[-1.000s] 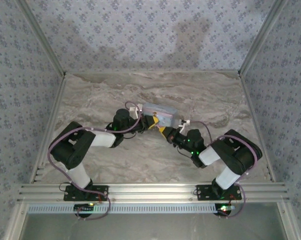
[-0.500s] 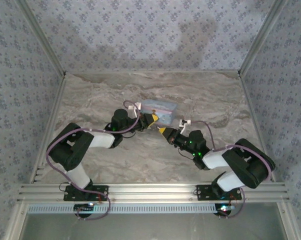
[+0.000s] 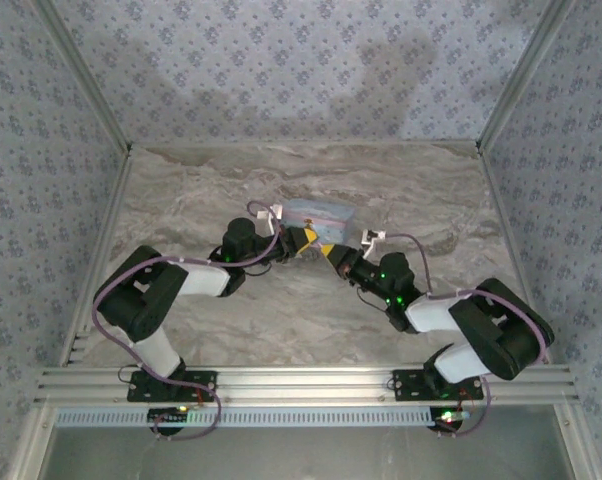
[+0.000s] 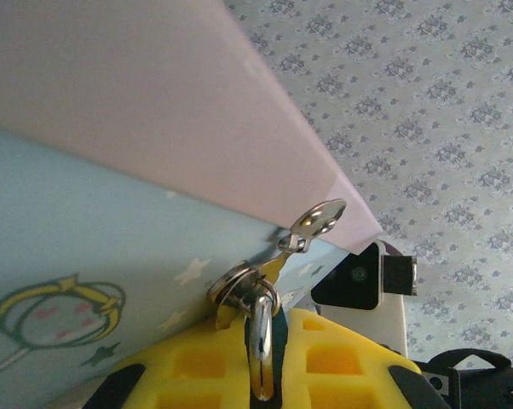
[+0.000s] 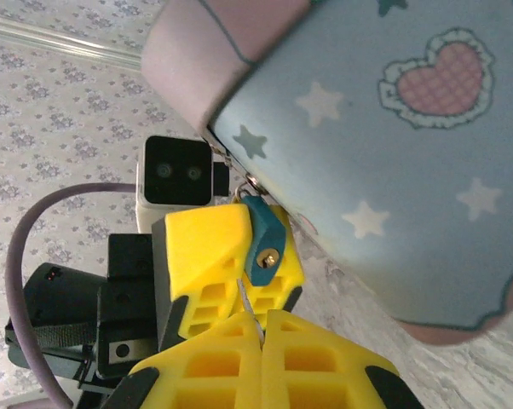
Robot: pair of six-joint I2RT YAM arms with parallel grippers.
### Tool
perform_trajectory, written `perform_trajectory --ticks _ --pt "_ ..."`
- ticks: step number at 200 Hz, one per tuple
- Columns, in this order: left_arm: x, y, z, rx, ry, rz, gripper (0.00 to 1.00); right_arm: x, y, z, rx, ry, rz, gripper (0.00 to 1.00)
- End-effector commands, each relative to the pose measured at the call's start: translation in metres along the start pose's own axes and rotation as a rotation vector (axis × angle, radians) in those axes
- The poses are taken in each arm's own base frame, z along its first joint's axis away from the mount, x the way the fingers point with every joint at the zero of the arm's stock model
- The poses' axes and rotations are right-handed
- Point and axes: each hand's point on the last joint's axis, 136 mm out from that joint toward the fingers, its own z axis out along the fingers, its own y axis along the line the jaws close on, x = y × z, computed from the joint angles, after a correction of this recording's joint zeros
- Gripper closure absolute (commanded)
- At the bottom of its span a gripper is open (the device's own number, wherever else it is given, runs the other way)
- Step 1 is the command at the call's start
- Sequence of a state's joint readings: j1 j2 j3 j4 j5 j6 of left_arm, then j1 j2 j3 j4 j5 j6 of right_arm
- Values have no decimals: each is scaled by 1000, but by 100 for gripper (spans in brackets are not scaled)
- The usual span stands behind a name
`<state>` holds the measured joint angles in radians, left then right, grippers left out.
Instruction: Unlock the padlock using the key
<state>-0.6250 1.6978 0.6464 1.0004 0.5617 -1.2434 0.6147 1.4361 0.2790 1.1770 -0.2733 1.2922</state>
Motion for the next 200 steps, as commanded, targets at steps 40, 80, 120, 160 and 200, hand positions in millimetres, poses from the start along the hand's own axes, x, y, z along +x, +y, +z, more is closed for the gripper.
perform_trajectory --ticks 40,80,120,160,200 --pt "-5 -41 2 141 -9 92 100 -6 -3 9 -2 -12 0 100" --pt "-4 -41 2 143 -3 90 100 -9 2 10 -30 -17 0 100" --pt "-3 -39 3 139 -2 86 100 -10 11 11 -55 -16 -9 100" --pt "-4 -39 3 137 -5 87 100 -7 11 10 -58 -6 -7 100" --pt "-4 -41 4 143 -1 86 100 -6 9 8 -53 -11 -12 100"
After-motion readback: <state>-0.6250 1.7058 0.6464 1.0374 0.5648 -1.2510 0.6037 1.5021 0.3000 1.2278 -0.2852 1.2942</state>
